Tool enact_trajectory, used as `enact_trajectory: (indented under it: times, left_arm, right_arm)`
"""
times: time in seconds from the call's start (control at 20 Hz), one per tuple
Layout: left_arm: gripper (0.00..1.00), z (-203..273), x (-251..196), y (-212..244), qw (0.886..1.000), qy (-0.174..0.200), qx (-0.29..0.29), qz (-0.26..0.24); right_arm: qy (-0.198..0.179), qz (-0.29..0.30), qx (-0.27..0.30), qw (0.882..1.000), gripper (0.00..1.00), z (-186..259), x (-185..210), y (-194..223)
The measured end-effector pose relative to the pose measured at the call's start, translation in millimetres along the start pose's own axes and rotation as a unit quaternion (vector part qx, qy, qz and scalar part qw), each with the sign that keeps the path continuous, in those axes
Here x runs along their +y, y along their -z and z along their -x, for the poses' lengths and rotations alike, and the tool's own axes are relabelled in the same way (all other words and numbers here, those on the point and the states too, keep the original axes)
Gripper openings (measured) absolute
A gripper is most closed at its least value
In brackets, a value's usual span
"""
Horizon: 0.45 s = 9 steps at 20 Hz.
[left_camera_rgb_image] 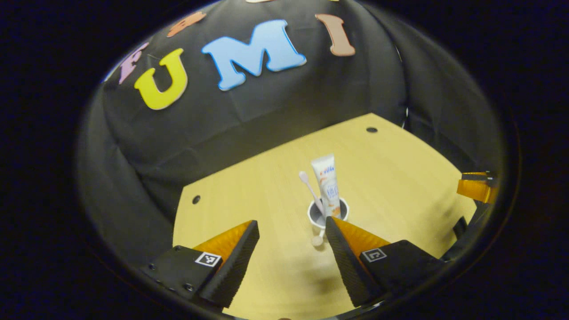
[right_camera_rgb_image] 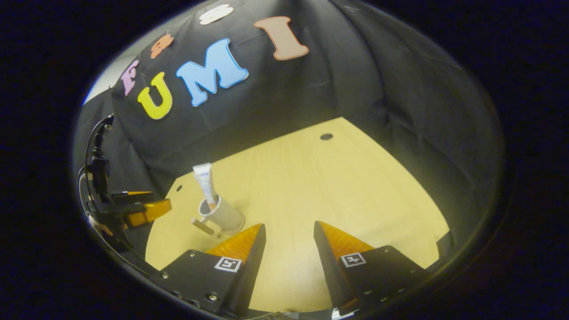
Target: Put the toothbrush and toothpaste on the desktop into the cup, then pick up the cup and place it on the coaster on the desktop.
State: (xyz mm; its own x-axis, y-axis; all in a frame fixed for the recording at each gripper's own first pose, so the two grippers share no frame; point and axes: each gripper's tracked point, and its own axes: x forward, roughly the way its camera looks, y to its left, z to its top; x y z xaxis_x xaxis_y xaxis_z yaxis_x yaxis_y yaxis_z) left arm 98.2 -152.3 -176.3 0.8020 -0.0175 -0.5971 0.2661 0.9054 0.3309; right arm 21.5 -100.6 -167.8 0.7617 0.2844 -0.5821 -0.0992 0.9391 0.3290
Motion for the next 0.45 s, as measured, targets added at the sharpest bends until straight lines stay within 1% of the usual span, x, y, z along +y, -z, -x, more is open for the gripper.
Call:
enact_trajectory:
  times: [0.05,0.1,0.2,0.3,0.4,0.45]
  left_arm:
    - [1.00,10.6,-3.7,-17.8,0.999,-0.007,-0.033,0.014]
    - [0.99,21.3,-6.9,-36.6,0.998,-0.011,-0.061,0.030]
    - [1.00,31.0,-17.4,-62.9,0.994,-0.013,-0.100,0.051]
    - [0.98,38.3,-24.2,-78.4,0.991,-0.012,-0.117,0.065]
    - [0.99,45.3,-35.8,-93.7,0.987,0.000,-0.133,0.085]
    - [1.00,47.7,-37.9,-99.5,0.985,-0.001,-0.140,0.100]
  right_arm:
    - [-0.008,0.006,-0.026,1.000,0.66,3.8,9.4,-23.9]
    - [-0.015,0.012,-0.044,0.999,0.66,8.9,19.0,-41.7]
    - [-0.027,0.025,-0.069,0.997,0.66,15.9,33.5,-66.9]
    - [-0.034,0.035,-0.075,0.996,0.66,21.3,40.1,-77.7]
    - [-0.033,0.035,-0.067,0.997,0.66,23.8,42.3,-80.9]
    - [-0.032,0.034,-0.062,0.997,0.66,27.7,44.5,-80.9]
